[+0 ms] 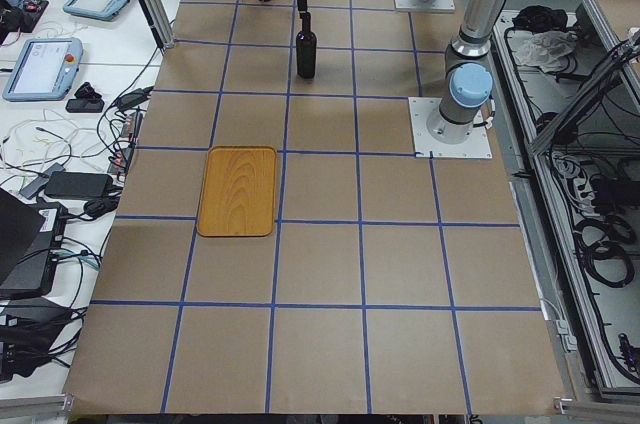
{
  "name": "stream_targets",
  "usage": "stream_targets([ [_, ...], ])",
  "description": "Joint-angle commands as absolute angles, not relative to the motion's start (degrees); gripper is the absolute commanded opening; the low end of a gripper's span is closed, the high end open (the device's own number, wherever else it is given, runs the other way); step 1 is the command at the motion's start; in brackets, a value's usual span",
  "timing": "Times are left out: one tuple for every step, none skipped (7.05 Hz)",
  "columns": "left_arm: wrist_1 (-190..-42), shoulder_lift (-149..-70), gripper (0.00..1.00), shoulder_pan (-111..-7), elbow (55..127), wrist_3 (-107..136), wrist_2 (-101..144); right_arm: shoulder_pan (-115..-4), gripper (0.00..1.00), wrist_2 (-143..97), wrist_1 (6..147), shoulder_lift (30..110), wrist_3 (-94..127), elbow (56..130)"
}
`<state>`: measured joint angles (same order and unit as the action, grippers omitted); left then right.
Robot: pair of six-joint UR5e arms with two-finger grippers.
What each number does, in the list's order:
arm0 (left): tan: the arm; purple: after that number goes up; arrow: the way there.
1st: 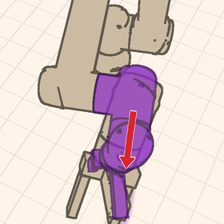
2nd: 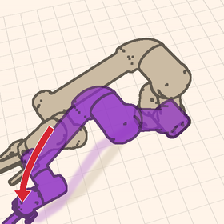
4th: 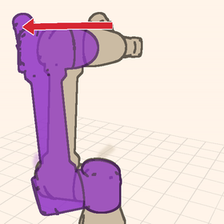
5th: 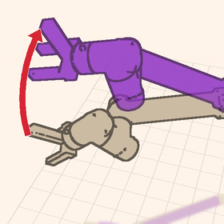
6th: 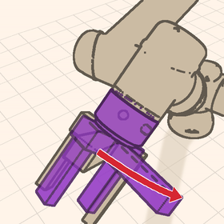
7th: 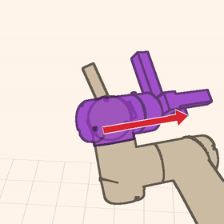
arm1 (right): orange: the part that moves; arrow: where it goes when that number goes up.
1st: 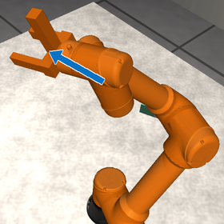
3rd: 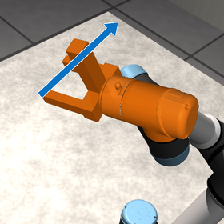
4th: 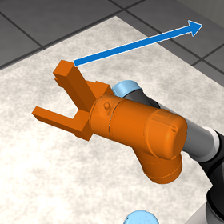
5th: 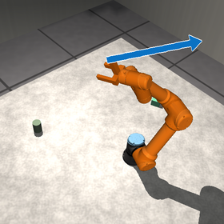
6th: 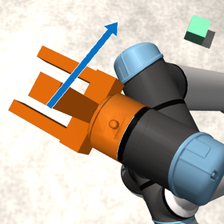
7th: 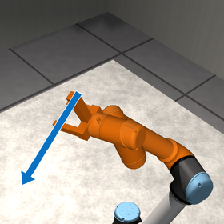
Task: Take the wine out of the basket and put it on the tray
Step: 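Withdraw the right gripper to the rack while the left gripper moves over the bottle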
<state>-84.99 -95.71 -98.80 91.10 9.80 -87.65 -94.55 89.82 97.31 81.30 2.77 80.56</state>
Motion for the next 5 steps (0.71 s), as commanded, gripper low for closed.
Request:
stream_targets([
  [-83.41,-97.02,1.0,-98.96,93.86,8.7,-87.1,-94.39,1.0,92.97,96.59,81.91,0.79,81.91],
  [-82.36,-97.81,0.99,-98.96,94.82,8.79,-87.1,-94.39,1.0,93.16,96.24,81.91,0.79,82.44],
  [-81.31,-98.26,0.99,-98.96,95.27,8.96,-86.84,-94.39,1.0,93.16,96.15,82.0,0.79,82.96],
  [-81.21,-98.96,0.99,-98.96,95.27,8.88,-85.79,-94.57,1.0,92.99,96.15,82.09,0.79,83.14],
  [-80.43,-99.4,0.99,-98.96,95.27,9.31,-85.69,-94.57,1.0,92.9,95.98,82.09,0.79,83.14],
])
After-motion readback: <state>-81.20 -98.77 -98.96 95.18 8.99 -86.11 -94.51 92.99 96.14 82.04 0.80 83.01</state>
